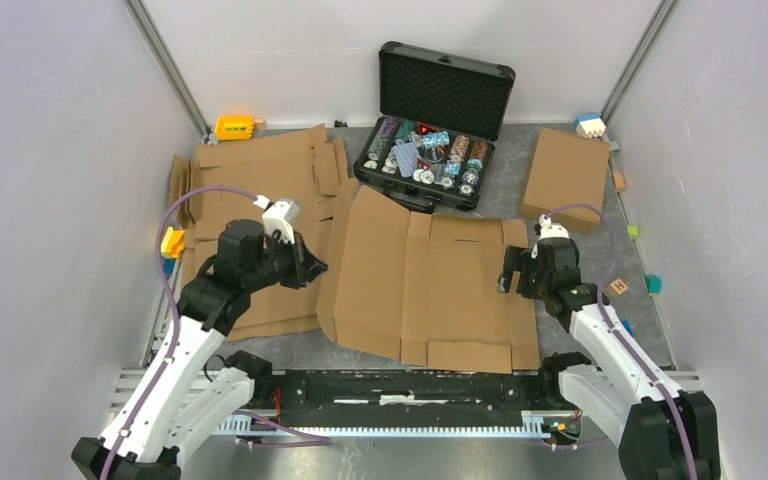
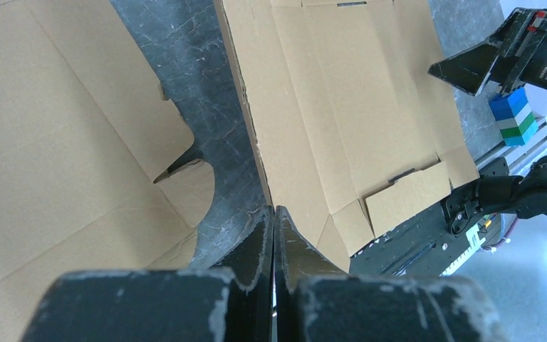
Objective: Fold the paper box
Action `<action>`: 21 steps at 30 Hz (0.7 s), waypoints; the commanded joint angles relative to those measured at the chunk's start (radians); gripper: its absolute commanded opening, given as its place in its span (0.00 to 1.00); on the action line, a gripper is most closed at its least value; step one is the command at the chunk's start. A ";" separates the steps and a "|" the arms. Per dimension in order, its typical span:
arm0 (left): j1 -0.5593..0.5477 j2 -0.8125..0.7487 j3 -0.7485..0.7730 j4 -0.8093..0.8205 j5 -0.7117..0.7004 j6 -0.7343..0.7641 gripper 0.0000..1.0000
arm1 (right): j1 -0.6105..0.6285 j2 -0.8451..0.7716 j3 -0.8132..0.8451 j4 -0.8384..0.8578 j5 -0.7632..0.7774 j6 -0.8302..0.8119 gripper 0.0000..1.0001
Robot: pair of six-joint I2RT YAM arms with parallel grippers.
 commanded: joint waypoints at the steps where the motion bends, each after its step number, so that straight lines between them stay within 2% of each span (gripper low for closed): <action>1: -0.003 0.020 -0.002 0.025 0.023 0.031 0.02 | -0.022 -0.020 0.001 0.011 0.052 -0.005 0.98; 3: -0.002 0.031 -0.003 0.025 0.030 0.029 0.02 | -0.043 -0.009 -0.009 0.018 0.033 -0.002 0.97; 8: -0.002 0.021 -0.009 0.030 0.034 0.027 0.02 | -0.119 0.029 -0.050 0.069 -0.158 -0.008 0.84; 14: -0.002 0.049 -0.020 0.049 0.094 -0.022 0.02 | -0.123 0.013 -0.070 0.117 -0.259 -0.011 0.48; 16: -0.002 0.101 -0.032 0.065 0.125 -0.081 0.04 | -0.124 0.005 -0.064 0.114 -0.263 -0.015 0.41; 17: -0.001 0.138 -0.032 0.064 0.130 -0.100 0.06 | -0.124 0.007 -0.059 0.109 -0.262 -0.021 0.38; 19: -0.001 0.214 -0.024 0.064 0.162 -0.115 0.14 | -0.123 0.010 -0.049 0.098 -0.262 -0.033 0.24; 21: -0.002 0.267 -0.020 0.050 0.110 -0.139 0.26 | -0.123 0.008 -0.047 0.093 -0.260 -0.040 0.16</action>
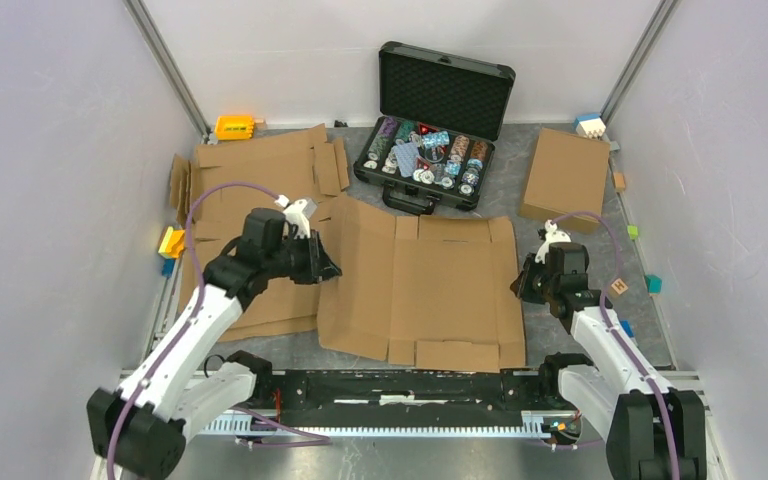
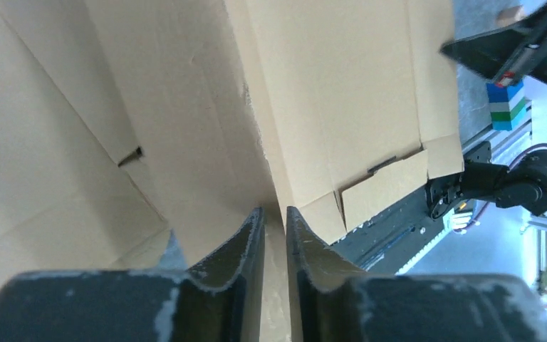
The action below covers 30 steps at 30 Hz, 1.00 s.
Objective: Fold the paper box
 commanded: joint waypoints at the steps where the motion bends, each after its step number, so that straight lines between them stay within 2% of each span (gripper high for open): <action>1: -0.001 0.123 -0.004 -0.001 -0.011 -0.092 0.34 | 0.000 -0.012 0.018 0.021 -0.055 -0.015 0.16; 3: -0.002 0.127 -0.005 -0.029 -0.134 -0.109 0.54 | -0.001 -0.016 0.013 0.021 -0.058 -0.021 0.16; 6: -0.002 0.106 0.009 -0.079 -0.271 -0.117 0.72 | -0.001 -0.011 0.014 0.012 -0.072 -0.035 0.16; 8: -0.002 0.090 0.012 -0.089 -0.314 -0.108 0.81 | 0.000 -0.008 0.013 0.007 -0.080 -0.043 0.16; 11: -0.006 0.096 0.009 -0.090 -0.317 -0.086 0.86 | -0.001 -0.008 0.018 -0.006 -0.100 -0.054 0.21; 16: -0.022 0.228 0.036 -0.133 -0.367 -0.078 0.87 | -0.001 -0.023 0.022 -0.010 -0.138 -0.063 0.39; 22: -0.025 0.371 0.084 -0.178 -0.423 -0.048 0.76 | 0.000 -0.005 0.014 -0.013 -0.164 -0.078 0.52; 27: -0.026 0.466 0.118 -0.200 -0.402 0.002 0.42 | -0.001 0.032 0.023 -0.006 -0.195 -0.088 0.54; 30: -0.026 0.490 0.125 -0.200 -0.362 0.018 0.10 | 0.000 0.052 0.032 -0.009 -0.195 -0.097 0.55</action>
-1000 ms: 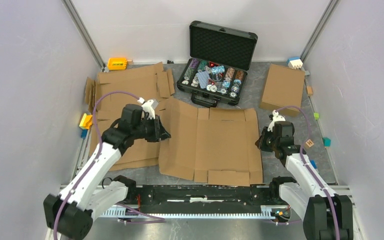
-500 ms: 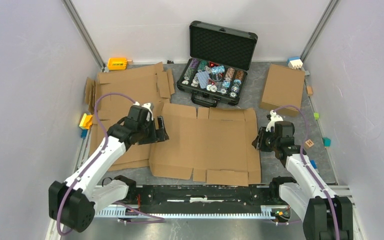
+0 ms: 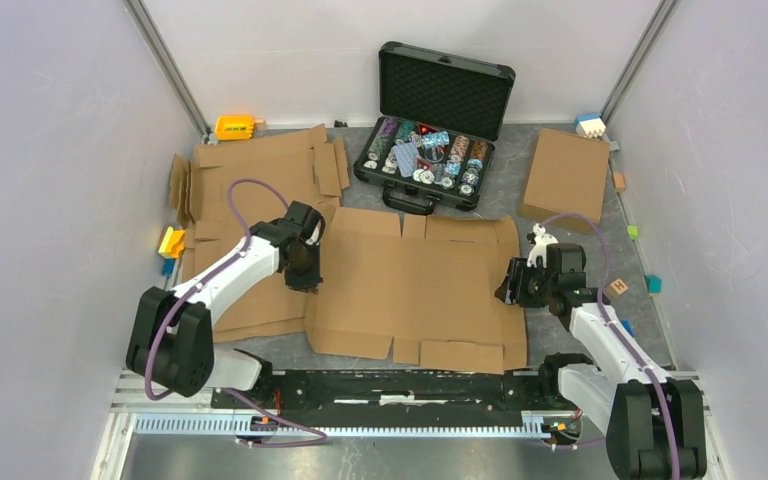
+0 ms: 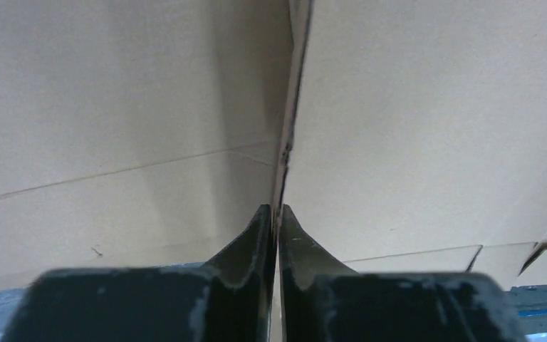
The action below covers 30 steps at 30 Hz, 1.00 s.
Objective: Fold the paper box
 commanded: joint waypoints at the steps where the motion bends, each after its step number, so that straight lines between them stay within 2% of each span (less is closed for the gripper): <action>1: -0.007 0.014 0.043 -0.004 0.045 0.055 0.03 | 0.003 0.022 0.036 0.002 -0.034 -0.029 0.55; 6: -0.015 -0.082 0.010 0.025 0.041 0.045 0.02 | 0.002 0.023 0.062 0.002 -0.001 -0.011 0.58; 9: -0.082 -0.167 -0.017 0.036 0.005 0.025 0.02 | 0.003 0.011 0.056 -0.001 -0.001 0.020 0.59; 13: -0.171 -0.263 -0.032 0.032 -0.119 -0.003 0.02 | 0.003 -0.053 0.064 -0.045 0.048 0.020 0.66; 15: -0.195 -0.294 -0.035 0.031 -0.150 -0.014 0.02 | 0.003 -0.076 0.078 -0.075 0.078 0.015 0.65; 19: -0.216 -0.349 -0.028 0.031 -0.152 0.000 0.02 | 0.003 -0.093 0.102 -0.116 0.088 0.020 0.55; 25: -0.226 -0.498 -0.039 0.095 -0.062 0.043 0.02 | 0.003 -0.155 0.120 -0.131 0.083 0.043 0.19; 30: -0.227 -0.644 -0.069 0.167 -0.031 0.037 0.02 | 0.003 -0.222 0.172 -0.126 0.096 0.040 0.19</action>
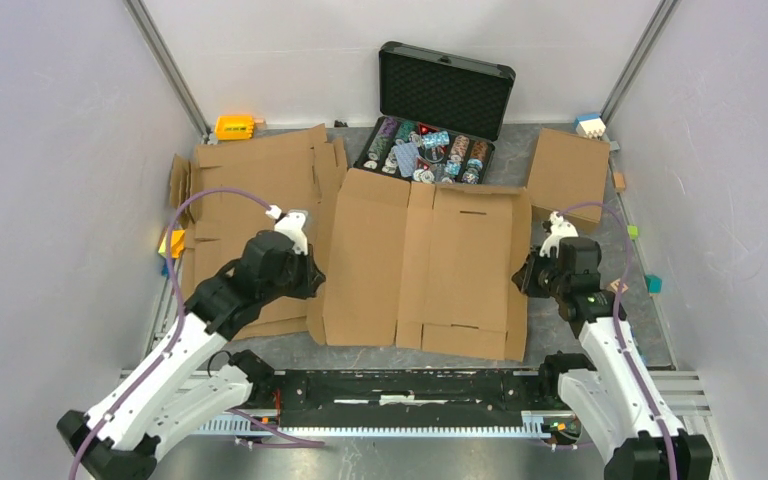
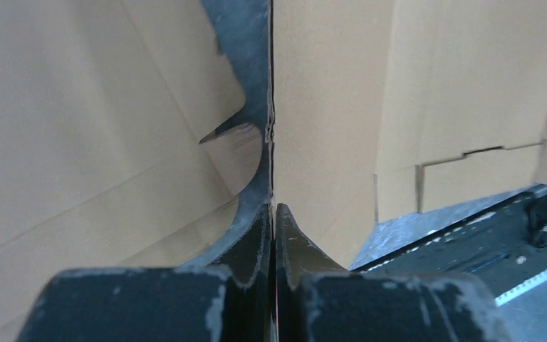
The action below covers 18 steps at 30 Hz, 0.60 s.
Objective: Fold the paper box
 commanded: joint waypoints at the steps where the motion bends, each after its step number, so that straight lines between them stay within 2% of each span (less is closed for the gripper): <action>1: -0.003 -0.105 -0.020 0.141 0.037 0.015 0.02 | 0.004 -0.065 0.087 0.036 0.000 0.009 0.19; 6: -0.003 -0.111 -0.018 0.201 0.055 -0.015 0.02 | 0.005 -0.110 0.068 0.226 -0.079 0.041 0.18; 10: -0.005 -0.085 -0.026 0.266 0.044 -0.097 0.02 | 0.014 -0.086 0.018 0.408 -0.104 0.058 0.12; 14: -0.005 -0.068 -0.068 0.363 -0.011 -0.170 0.02 | 0.053 -0.032 -0.064 0.600 -0.088 0.086 0.09; 18: -0.005 -0.053 -0.051 0.398 -0.023 -0.163 0.02 | 0.098 0.019 -0.098 0.683 -0.035 0.073 0.11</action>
